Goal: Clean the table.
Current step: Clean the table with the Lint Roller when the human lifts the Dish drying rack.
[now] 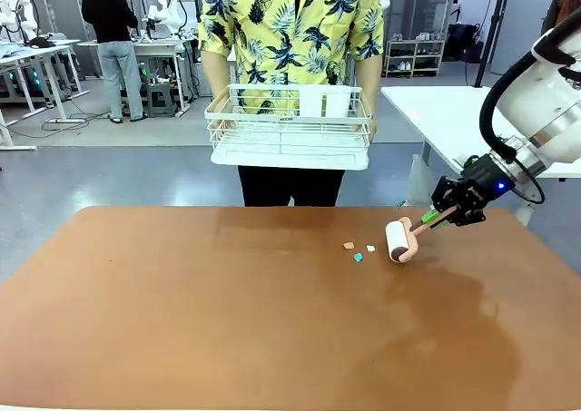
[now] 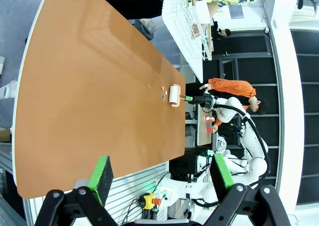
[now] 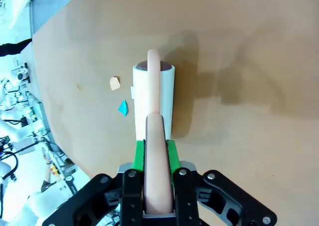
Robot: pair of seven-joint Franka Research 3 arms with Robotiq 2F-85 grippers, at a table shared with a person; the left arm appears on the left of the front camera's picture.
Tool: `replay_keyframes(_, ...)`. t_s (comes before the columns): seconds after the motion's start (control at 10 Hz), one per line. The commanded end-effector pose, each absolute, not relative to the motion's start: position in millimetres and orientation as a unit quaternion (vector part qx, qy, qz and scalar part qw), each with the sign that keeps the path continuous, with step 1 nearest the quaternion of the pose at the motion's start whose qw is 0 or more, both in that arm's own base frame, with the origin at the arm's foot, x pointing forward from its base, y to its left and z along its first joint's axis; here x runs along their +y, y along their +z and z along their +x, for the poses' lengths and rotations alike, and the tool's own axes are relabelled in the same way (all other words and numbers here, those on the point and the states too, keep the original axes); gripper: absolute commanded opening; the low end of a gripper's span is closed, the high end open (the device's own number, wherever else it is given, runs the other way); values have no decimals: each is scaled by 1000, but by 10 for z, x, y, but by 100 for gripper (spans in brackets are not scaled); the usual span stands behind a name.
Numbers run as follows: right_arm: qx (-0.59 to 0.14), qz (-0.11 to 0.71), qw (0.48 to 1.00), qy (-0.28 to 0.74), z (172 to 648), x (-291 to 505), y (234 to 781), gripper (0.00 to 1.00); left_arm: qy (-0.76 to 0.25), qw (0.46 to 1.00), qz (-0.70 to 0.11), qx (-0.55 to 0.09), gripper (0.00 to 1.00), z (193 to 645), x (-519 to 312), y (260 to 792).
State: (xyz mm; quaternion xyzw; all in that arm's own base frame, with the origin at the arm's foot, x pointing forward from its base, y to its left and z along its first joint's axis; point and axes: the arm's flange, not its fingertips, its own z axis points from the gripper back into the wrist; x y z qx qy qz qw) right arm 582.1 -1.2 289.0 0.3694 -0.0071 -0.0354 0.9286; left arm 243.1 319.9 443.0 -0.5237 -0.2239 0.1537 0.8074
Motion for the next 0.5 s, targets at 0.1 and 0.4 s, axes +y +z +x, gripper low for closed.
replay_keyframes(0.1, 26, 392, 919, -27, 5962, 81, 2608, 21, 144, 802, -531, -234, 100, 2420, 3240, 4439)
replay_keyframes(0.4, 81, 380, 920, 37, 6051, 1088, 2354, 21, 144, 802, -531, -234, 100, 2420, 3240, 4439)
